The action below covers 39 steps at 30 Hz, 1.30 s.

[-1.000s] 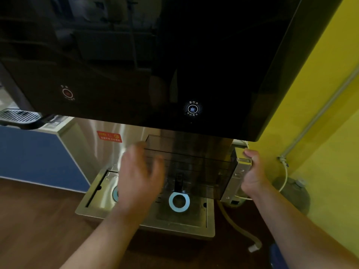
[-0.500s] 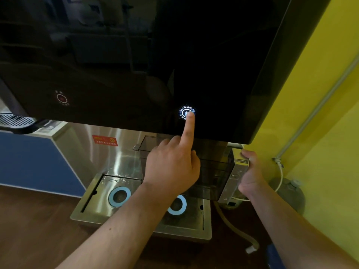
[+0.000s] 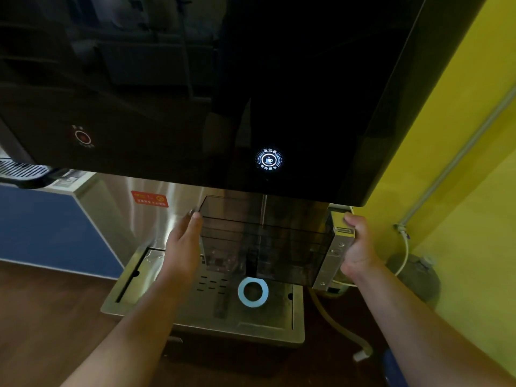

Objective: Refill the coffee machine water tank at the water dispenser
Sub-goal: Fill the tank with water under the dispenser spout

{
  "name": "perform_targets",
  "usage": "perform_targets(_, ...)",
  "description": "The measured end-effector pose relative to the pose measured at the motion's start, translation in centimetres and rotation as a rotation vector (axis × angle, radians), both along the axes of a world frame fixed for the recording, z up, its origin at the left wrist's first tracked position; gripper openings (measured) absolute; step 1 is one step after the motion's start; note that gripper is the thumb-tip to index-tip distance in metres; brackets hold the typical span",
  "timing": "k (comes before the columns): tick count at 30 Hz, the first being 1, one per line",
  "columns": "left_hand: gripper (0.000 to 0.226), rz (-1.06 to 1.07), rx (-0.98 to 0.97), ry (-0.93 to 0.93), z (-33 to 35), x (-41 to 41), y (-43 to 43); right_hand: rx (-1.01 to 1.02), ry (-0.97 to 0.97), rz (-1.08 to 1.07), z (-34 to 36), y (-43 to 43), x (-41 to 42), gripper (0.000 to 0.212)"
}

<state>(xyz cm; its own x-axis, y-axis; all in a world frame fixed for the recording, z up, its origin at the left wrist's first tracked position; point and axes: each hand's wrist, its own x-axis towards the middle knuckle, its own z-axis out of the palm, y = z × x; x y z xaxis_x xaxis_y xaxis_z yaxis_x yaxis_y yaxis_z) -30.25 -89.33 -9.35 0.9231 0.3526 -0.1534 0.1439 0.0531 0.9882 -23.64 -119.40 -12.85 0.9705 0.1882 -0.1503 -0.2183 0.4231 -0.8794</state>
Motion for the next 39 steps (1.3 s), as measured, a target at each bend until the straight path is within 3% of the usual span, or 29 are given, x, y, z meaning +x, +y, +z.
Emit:
perform_targets(17, 0.019, -0.016, 0.038, -0.028, 0.3, 1.2, -1.2, -0.069, 0.014, -0.057, 1.1, -0.5, -0.2, 0.062)
perform_targets(21, 0.018, -0.013, 0.035, -0.056, 0.7, 1.0, -1.4, -0.086, 0.036, -0.079, 1.4, -0.3, -0.3, 0.051)
perform_targets(32, 0.019, -0.032, 0.074, -0.076, 1.2, 0.7, -1.3, -0.070, 0.029, -0.092, 1.6, -0.1, -0.2, 0.066)
perform_targets(39, 0.020, -0.019, 0.084, -0.078, 0.9, 0.9, -0.9, -0.074, 0.036, -0.119, 1.9, 0.3, -0.5, 0.050)
